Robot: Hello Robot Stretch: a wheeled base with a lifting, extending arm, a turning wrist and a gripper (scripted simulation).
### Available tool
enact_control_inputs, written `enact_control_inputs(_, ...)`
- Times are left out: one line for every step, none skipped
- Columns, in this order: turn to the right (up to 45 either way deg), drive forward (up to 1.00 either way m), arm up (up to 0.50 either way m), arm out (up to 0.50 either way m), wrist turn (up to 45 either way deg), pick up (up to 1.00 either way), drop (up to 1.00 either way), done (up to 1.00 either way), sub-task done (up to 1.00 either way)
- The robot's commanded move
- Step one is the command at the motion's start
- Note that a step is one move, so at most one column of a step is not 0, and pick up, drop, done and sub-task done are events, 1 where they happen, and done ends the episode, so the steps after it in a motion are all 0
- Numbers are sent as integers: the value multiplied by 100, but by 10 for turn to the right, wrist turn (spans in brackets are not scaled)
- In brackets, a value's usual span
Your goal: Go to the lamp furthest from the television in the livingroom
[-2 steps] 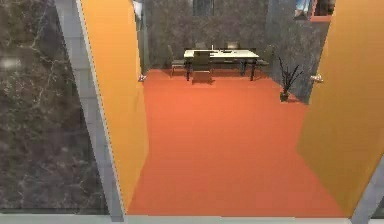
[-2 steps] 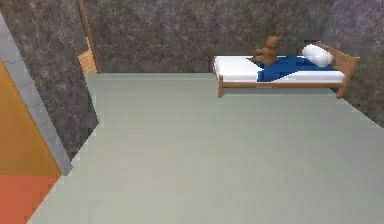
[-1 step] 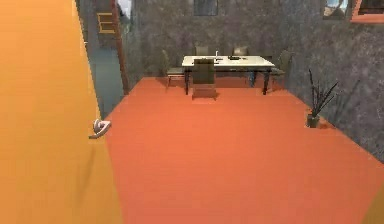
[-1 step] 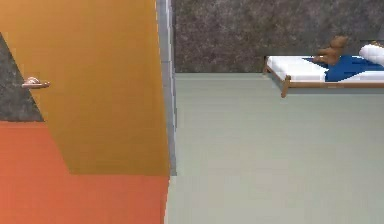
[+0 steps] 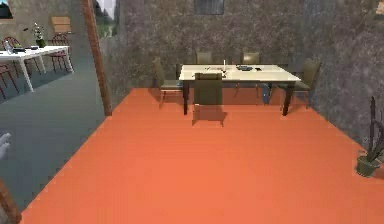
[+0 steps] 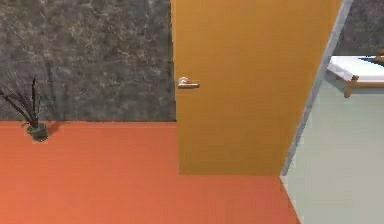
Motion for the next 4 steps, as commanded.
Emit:
enact_control_inputs(-90, 0, 0, 0, 0, 0, 0, 0, 0)
enact_control_inputs(0, 25, 0, 0, 0, 0, 0, 0, 0)
enact_control_inputs(-450, 0, 0, 0, 0, 0, 0, 0, 0)
enact_control_inputs(-90, 0, 0, 0, 0, 0, 0, 0, 0)
